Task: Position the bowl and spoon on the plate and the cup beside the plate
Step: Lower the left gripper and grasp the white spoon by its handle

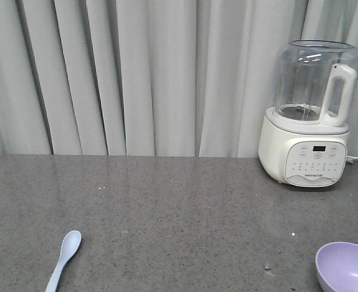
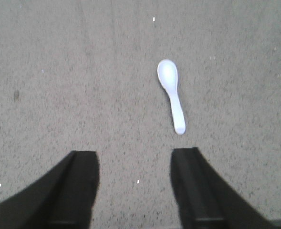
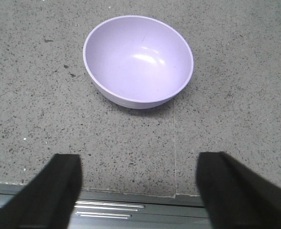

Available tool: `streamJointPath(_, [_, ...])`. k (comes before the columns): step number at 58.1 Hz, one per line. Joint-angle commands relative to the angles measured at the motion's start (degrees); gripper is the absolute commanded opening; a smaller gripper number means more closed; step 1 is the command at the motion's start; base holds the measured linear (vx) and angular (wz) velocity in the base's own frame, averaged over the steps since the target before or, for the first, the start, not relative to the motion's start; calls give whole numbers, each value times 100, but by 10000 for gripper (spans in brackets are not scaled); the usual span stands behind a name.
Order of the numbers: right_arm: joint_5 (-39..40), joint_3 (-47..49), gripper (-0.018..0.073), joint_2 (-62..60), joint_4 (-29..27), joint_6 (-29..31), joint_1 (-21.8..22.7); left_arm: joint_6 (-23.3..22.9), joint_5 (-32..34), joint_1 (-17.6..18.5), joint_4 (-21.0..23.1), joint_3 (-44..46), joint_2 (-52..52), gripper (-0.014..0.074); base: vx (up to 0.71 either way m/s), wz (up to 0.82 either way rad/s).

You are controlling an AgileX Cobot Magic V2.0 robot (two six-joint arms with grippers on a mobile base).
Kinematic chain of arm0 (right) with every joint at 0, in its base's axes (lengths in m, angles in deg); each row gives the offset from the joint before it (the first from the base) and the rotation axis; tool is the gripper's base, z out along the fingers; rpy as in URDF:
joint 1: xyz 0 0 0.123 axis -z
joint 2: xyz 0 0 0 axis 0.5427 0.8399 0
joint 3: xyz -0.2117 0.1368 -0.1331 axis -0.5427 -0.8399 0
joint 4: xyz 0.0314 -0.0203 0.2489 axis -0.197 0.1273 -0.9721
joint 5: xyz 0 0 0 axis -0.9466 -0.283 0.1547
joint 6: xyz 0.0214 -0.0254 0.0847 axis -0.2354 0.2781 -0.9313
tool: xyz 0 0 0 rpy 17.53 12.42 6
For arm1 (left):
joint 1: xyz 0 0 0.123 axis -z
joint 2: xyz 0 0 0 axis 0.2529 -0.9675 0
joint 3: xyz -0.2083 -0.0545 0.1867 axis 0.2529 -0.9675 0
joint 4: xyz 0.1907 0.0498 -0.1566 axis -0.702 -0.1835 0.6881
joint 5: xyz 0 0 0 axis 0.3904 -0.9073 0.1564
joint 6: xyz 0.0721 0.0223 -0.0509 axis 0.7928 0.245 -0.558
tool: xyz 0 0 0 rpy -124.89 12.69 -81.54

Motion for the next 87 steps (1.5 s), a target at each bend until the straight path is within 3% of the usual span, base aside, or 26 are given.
streamJointPath(1, [384,183,673,101,71,47,37,-17,390,-7,76,195,-206,545,0,0])
streamJointPath(9, [457,183,672,225,71,47,37,262,-216,1,143,541,-940,562,0,0])
streamJointPath(17, [653,183,632,231,71,37,37,462,-694,240,382,1168,-1943,563,0,0])
streamJointPath(36, [839,183,540,231,76,37,37,706,-929,909,292,2430,-4244,563,0,0])
streamJointPath(66, [834,183,540,231,71,37,37,-334,-1960,931,-126,4698,-6850,559,0,0])
streamJointPath(87, [812,183,540,231,71,37,37,-366,-2388,931,-121,5744,-7823,559,0,0])
